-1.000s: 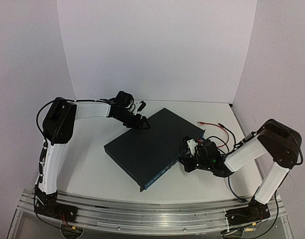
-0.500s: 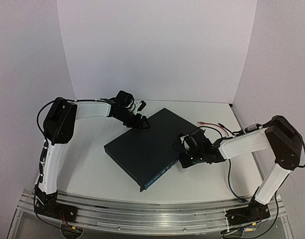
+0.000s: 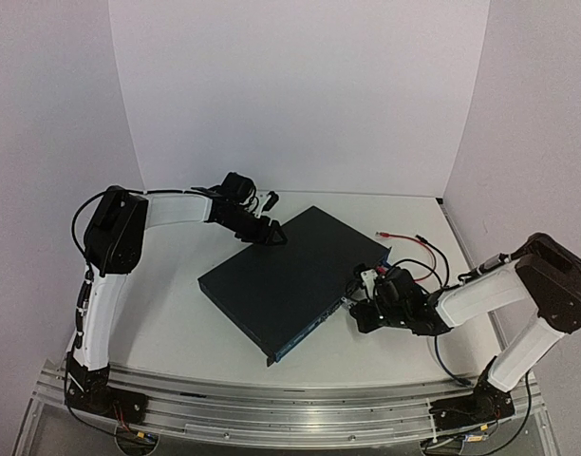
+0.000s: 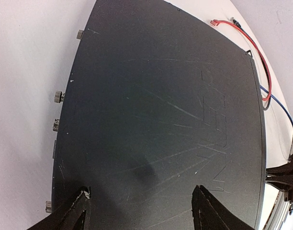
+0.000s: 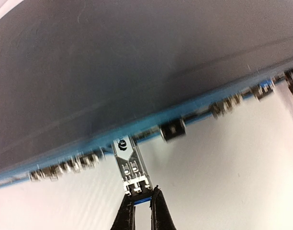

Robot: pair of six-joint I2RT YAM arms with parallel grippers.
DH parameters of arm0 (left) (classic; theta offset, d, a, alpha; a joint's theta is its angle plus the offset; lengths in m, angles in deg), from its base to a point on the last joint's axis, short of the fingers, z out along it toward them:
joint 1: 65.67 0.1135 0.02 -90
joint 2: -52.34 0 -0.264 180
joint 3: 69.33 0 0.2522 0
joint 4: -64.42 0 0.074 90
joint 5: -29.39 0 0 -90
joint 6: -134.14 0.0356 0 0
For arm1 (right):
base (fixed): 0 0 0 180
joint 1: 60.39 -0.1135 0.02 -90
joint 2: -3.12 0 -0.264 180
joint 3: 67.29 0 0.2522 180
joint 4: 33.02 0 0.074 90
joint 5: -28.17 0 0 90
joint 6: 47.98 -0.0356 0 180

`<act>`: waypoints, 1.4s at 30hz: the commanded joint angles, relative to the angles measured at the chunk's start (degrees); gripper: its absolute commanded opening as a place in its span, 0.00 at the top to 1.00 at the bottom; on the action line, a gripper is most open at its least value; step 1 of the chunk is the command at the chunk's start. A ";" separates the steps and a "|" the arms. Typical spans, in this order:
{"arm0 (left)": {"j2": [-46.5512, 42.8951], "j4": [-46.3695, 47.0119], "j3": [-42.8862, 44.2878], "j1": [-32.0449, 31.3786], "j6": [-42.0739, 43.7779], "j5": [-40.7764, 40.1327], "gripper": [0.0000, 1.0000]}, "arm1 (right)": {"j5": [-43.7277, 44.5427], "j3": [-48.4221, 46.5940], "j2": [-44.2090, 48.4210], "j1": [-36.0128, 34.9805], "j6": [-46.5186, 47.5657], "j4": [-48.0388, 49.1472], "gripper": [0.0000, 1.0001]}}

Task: Pull the plug from the switch port

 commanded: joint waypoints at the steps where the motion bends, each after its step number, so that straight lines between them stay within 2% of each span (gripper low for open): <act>1: 4.98 -8.26 -2.17 0.77 0.31 -4.00 0.28 | 1.62 4.41 4.53 0.33 0.98 -10.44 1.00; 5: 5.36 -8.27 -1.90 0.76 0.17 -3.79 0.28 | 3.63 6.07 11.80 0.36 0.96 -15.03 1.00; 12: 5.51 -8.29 -1.52 0.76 0.17 -3.73 0.28 | 4.95 5.43 22.98 0.12 -0.26 -30.03 1.00; 17: 5.56 -8.51 -0.99 0.78 0.17 -3.65 0.28 | 6.56 2.03 24.57 0.11 -5.46 -43.55 1.00; 21: 5.25 -8.42 -1.26 0.76 0.11 -3.58 0.28 | 7.47 2.09 24.09 0.13 -10.70 -46.74 0.98; 24: 5.22 -8.29 -1.37 0.76 -0.03 -3.02 0.27 | 8.22 2.08 24.50 0.10 -11.98 -46.92 0.85; 26: 5.04 -8.18 -1.46 0.76 -0.26 -2.63 0.27 | 8.54 1.40 25.08 0.13 -11.32 -47.10 0.68; 29: 4.32 -7.31 -2.47 0.76 -0.40 -2.29 0.27 | 8.78 -0.28 26.17 0.12 -9.38 -47.10 0.50; 31: 3.86 -6.79 -2.91 0.76 -0.48 -2.26 0.28 | 9.84 -1.68 26.45 0.11 -8.41 -47.10 0.33; 34: 3.47 -6.02 -3.50 0.77 -0.91 -1.89 0.27 | 13.03 -4.70 26.05 0.13 -8.83 -46.83 0.16; 36: 3.19 -5.44 -3.95 0.75 -1.24 -1.61 0.28 | 12.86 -6.53 25.33 0.19 -7.32 -46.03 0.13; 42: 2.96 -4.54 -4.19 0.76 -1.67 -0.70 0.27 | 10.18 -11.03 18.51 0.31 1.35 -41.17 0.13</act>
